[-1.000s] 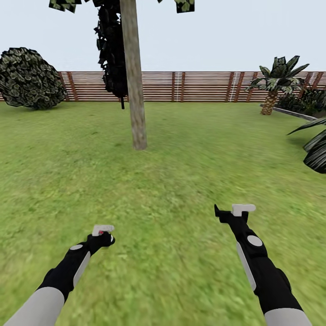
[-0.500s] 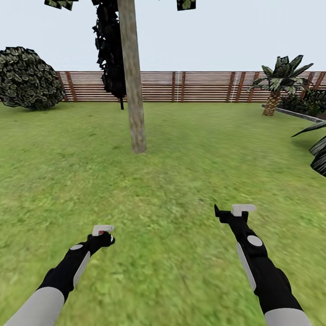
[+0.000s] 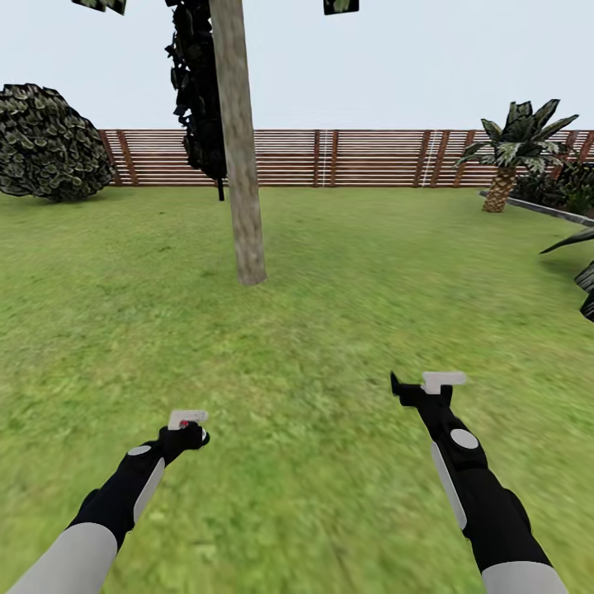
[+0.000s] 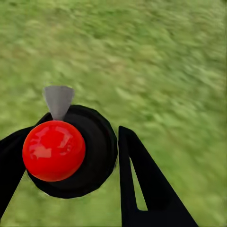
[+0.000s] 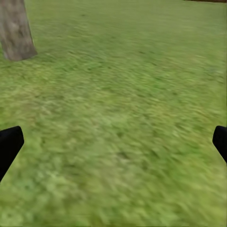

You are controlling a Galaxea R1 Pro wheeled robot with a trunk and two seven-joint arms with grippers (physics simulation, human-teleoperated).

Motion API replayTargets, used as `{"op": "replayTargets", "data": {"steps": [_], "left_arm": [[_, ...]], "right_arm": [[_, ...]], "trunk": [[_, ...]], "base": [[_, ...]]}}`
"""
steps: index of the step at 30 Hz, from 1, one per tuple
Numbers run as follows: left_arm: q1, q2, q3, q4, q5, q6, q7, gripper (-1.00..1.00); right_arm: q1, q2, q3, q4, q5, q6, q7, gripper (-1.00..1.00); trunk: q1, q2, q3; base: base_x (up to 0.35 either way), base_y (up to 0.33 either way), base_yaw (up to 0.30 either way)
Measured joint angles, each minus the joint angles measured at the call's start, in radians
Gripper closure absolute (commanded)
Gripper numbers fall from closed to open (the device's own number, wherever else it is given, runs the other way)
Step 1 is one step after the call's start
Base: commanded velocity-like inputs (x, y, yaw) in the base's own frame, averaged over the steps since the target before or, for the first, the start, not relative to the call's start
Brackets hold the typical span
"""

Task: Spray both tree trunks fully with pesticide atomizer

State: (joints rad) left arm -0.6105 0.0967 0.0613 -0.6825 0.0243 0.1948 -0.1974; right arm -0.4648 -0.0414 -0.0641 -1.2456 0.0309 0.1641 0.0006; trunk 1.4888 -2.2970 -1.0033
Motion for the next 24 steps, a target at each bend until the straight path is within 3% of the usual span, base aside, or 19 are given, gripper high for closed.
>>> {"op": "replayTargets", "data": {"steps": [24], "left_arm": [[0.000, 0.000, 0.000, 0.000, 0.000, 0.000, 0.000, 1.00]], "right_arm": [[0.000, 0.000, 0.000, 0.000, 0.000, 0.000, 0.000, -1.00]], "trunk": [[0.000, 0.000, 0.000]], "base": [[0.340, 0.021, 0.003]]}}
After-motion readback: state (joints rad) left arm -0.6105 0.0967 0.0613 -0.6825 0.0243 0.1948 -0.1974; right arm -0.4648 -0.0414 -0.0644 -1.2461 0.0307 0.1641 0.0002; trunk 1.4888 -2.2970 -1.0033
